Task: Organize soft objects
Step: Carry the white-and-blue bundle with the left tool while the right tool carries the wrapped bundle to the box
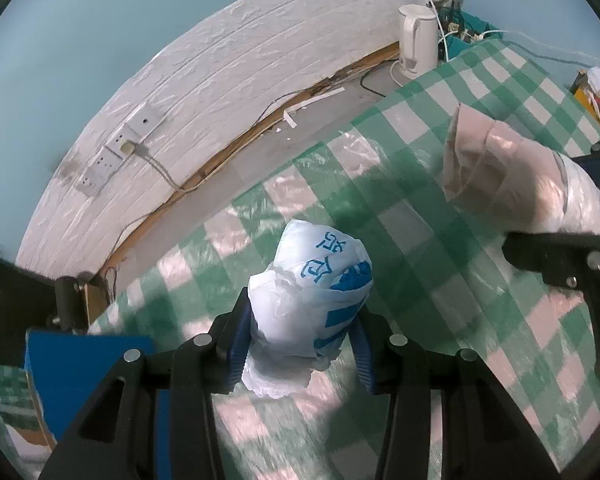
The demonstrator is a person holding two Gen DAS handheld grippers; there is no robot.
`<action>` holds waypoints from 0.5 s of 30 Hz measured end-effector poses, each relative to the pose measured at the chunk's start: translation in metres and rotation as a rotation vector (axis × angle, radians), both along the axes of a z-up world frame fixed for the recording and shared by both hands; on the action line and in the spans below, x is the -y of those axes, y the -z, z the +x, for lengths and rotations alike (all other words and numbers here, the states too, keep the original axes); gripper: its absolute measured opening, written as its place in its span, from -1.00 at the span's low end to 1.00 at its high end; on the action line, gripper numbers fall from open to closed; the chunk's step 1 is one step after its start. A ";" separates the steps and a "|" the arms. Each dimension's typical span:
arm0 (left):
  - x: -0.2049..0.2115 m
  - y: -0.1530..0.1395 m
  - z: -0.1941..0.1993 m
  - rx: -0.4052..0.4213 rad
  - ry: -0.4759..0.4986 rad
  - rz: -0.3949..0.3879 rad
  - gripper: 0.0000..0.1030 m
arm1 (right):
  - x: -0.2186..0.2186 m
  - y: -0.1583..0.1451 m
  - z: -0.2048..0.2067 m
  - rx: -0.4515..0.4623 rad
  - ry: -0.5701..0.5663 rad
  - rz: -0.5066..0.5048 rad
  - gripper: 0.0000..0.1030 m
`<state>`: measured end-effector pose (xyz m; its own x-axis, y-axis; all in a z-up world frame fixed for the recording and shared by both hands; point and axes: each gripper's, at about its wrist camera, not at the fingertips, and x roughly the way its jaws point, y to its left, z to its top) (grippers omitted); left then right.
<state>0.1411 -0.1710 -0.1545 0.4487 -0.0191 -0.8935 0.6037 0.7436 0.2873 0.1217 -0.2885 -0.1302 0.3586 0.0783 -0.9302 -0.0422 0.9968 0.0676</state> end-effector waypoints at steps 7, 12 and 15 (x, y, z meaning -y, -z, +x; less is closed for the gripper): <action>-0.017 -0.022 -0.022 0.009 -0.040 -0.026 -0.12 | -0.005 -0.017 -0.024 0.028 -0.009 0.004 -0.12; -0.032 -0.039 -0.038 0.021 -0.071 -0.063 -0.12 | -0.007 -0.027 -0.040 0.036 -0.014 -0.004 -0.12; -0.041 -0.046 -0.049 0.027 -0.081 -0.070 -0.12 | -0.008 -0.036 -0.048 0.053 -0.014 -0.005 -0.12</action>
